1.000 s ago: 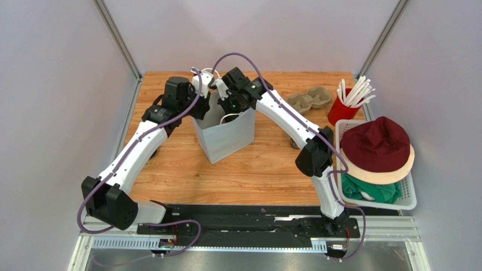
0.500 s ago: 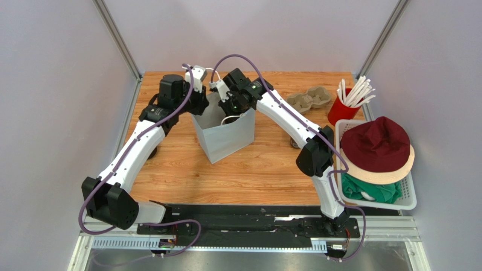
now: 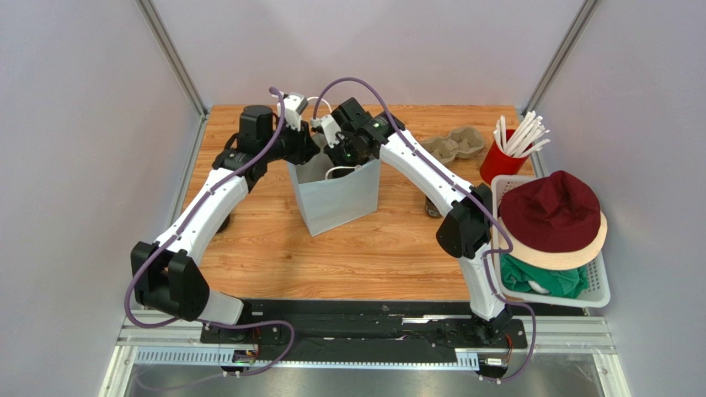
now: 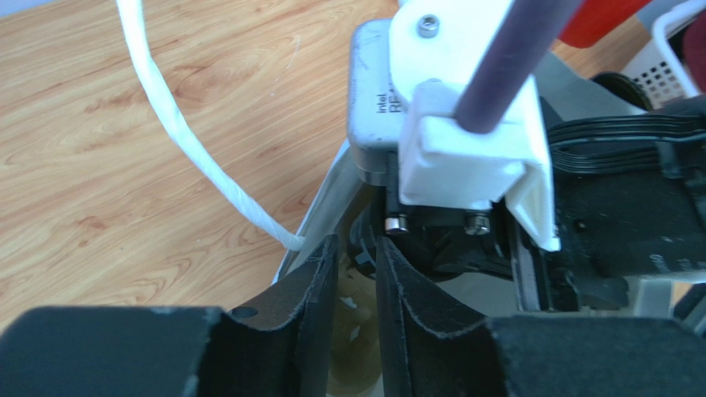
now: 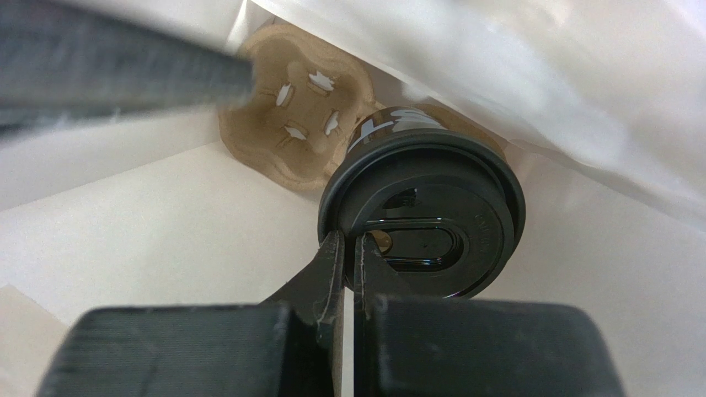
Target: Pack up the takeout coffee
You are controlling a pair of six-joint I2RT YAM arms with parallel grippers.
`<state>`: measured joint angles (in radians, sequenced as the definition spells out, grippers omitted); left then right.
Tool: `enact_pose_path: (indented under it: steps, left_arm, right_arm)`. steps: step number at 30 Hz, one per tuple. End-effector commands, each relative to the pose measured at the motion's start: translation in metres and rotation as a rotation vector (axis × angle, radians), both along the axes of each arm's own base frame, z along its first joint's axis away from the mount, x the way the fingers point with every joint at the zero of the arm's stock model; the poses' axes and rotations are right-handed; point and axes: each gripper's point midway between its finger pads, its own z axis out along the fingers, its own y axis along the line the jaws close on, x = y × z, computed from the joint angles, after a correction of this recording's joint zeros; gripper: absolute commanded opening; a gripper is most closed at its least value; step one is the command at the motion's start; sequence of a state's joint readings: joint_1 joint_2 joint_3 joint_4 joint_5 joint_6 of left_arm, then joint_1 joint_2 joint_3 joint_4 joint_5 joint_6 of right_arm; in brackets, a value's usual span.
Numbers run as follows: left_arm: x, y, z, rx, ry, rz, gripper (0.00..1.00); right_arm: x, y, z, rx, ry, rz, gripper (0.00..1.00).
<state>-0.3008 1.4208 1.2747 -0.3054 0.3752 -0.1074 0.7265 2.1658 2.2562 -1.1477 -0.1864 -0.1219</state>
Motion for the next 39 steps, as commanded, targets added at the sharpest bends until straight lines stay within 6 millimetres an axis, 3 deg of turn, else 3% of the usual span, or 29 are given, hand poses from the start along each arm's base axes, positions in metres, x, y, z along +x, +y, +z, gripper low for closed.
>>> enact_pose_path:
  steps: [1, 5, 8, 15, 24, 33, 39]
  left_arm:
    - [-0.008, -0.012, 0.023, -0.021, -0.065, -0.103, 0.36]
    - [-0.012, -0.010, 0.017, 0.038, -0.104, -0.157, 0.51]
    - [-0.015, -0.009, 0.012, 0.084, -0.122, -0.196, 0.54]
    - [0.005, -0.002, 0.003, 0.095, -0.128, -0.107, 0.54]
    - [0.030, 0.005, 0.009, 0.027, -0.112, 0.059, 0.52]
    - [0.016, 0.001, 0.022, -0.032, -0.108, 0.044, 0.52]
    - [0.007, 0.005, 0.020, -0.040, -0.096, 0.062, 0.52]
  right_arm:
    - [0.000, -0.003, 0.035, 0.065, -0.060, 0.013, 0.00]
    - [0.000, -0.006, 0.035, 0.068, -0.053, 0.011, 0.00]
    - [-0.001, -0.006, 0.035, 0.071, -0.049, 0.014, 0.00]
    - [-0.004, -0.009, 0.036, 0.068, -0.041, 0.014, 0.00]
    - [-0.013, -0.017, 0.032, 0.043, -0.019, 0.029, 0.00]
    - [-0.005, -0.024, 0.019, 0.000, 0.008, -0.023, 0.00]
    - [0.001, -0.026, 0.005, -0.032, 0.034, -0.036, 0.00]
